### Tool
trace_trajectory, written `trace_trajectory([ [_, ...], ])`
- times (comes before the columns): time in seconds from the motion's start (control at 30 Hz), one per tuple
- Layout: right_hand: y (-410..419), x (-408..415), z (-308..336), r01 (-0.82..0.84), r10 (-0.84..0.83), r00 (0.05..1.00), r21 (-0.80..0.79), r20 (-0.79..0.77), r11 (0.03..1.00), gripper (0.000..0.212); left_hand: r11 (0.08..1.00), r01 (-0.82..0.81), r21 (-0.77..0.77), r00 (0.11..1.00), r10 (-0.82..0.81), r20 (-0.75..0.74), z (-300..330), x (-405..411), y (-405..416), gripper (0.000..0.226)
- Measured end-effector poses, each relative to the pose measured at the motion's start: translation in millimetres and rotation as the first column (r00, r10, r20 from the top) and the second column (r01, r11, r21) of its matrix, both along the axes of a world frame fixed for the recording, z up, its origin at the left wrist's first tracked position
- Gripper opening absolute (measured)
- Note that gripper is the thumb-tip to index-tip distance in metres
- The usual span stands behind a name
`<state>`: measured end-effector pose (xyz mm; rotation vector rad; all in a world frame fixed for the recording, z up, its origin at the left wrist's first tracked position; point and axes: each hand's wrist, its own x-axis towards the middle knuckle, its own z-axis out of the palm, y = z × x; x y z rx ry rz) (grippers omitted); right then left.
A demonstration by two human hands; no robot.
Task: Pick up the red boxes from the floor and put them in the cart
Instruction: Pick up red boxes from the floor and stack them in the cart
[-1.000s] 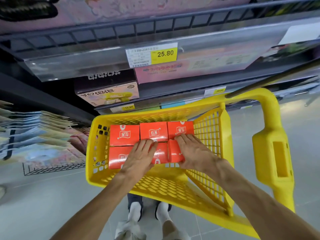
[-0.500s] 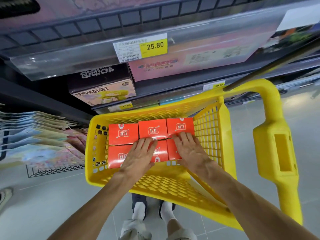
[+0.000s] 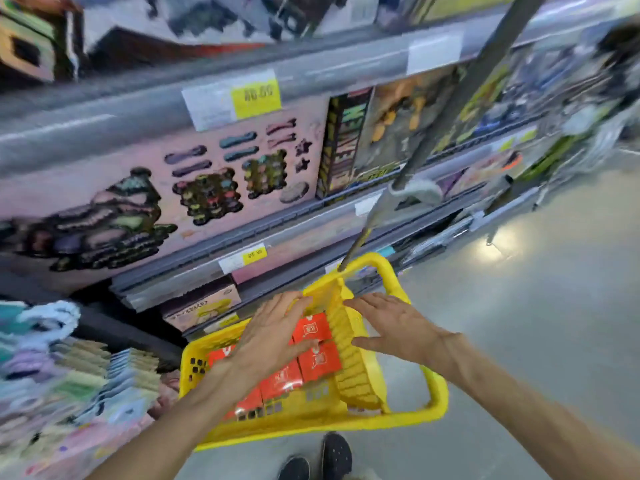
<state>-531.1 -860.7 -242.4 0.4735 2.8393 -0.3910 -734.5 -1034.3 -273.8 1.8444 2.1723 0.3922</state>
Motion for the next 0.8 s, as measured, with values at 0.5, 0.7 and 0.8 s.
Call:
trace_trajectory([
  [0.5, 63, 301, 276, 0.695, -0.623, 0.709, 0.173, -0.332, 0.698, 0.081, 0.742, 0.586, 0.325, 0.806, -0.576, -0.136, 253, 244, 225, 0.083],
  [0.7, 125, 439, 295, 0.819, -0.740, 0.568, 0.158, -0.360, 0.551, 0.082, 0.670, 0.676, 0.305, 0.732, -0.657, -0.179, 272, 375, 347, 0.088],
  [0.8, 157, 510, 300, 0.867, -0.791, 0.491, 0.117, -0.366, 0.484, 0.083, 0.634, 0.708, 0.312, 0.699, -0.691, -0.182, 278, 445, 400, 0.088],
])
